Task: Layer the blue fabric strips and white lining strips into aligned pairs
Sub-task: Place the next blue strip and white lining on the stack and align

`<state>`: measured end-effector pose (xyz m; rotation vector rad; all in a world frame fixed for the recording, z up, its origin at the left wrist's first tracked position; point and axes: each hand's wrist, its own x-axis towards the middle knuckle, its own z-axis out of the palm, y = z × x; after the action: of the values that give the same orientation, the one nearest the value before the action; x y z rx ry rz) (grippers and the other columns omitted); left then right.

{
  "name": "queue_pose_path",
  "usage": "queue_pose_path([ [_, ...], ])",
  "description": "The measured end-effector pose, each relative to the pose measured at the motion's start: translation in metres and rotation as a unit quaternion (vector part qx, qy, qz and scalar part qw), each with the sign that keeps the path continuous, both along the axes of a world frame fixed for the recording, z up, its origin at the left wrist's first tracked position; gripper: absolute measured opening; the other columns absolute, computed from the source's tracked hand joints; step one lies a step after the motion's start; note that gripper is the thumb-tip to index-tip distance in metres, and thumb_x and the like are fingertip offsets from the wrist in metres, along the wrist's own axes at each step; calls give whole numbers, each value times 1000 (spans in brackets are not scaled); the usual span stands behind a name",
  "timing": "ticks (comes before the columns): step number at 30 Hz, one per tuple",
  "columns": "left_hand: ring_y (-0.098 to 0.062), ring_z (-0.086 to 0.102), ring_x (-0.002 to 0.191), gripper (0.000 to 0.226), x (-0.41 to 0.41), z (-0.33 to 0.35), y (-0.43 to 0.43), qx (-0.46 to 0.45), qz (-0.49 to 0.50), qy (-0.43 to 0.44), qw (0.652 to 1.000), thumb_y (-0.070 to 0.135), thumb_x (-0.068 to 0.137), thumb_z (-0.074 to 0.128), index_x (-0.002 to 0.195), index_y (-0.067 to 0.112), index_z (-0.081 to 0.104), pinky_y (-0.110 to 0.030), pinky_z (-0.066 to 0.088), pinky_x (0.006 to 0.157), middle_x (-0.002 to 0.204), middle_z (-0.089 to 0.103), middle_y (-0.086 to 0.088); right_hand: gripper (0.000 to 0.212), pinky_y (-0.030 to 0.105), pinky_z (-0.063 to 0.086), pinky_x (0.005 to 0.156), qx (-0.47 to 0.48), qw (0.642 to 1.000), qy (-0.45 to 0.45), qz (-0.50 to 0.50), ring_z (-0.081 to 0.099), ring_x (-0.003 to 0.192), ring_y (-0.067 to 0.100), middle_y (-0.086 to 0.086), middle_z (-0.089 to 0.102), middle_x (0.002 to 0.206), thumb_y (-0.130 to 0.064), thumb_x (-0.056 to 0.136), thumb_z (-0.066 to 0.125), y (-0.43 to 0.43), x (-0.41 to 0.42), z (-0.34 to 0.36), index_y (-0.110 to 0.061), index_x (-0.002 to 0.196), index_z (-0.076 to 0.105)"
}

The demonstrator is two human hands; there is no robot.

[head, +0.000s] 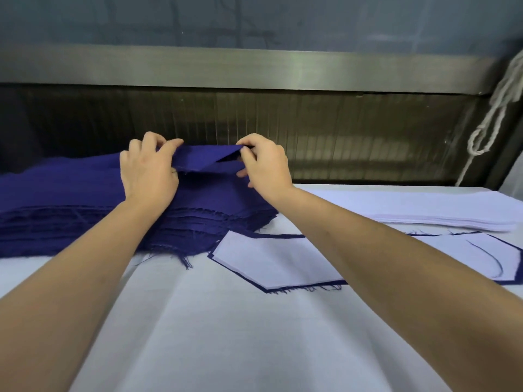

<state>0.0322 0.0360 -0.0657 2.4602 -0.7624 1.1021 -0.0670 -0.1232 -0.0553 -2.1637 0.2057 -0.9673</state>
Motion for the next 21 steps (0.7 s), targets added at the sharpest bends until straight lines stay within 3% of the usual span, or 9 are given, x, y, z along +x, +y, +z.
queue_pose_path([
  [3, -41, 40, 104, 47, 4, -3, 2, 3, 17, -2, 1000, 1, 89, 50, 135, 14, 52, -43, 29, 80, 122, 52, -16, 21, 41, 58, 65, 23, 1000, -9, -10, 69, 69, 15, 1, 67, 90, -12, 97, 40, -6, -4, 3, -15, 104, 60],
  [9, -40, 39, 101, 34, 8, -6, 3, -1, 23, 0, 1000, 9, 94, 49, 126, 13, 61, -42, 27, 78, 118, 57, -13, 19, 31, 54, 45, 81, 996, -24, -18, 69, 67, 16, 3, 66, 91, -8, 96, 40, -23, -21, 2, -17, 94, 56],
  [15, -37, 43, 104, 27, 8, -6, 2, 9, -6, 34, 999, 17, 96, 49, 117, 17, 66, -43, 28, 81, 112, 65, -11, 21, 20, 46, 40, 136, 989, -49, -24, 69, 65, 12, 4, 69, 91, -4, 92, 39, -42, -46, -2, -15, 92, 57],
  [21, -35, 42, 110, 43, 1, -2, -3, 47, -45, 70, 995, 27, 79, 67, 121, 22, 62, -42, 30, 86, 118, 60, -7, 21, 22, 49, 41, 133, 989, -43, -41, 70, 69, 12, 4, 69, 94, -5, 93, 39, -50, -65, -5, -17, 93, 57],
])
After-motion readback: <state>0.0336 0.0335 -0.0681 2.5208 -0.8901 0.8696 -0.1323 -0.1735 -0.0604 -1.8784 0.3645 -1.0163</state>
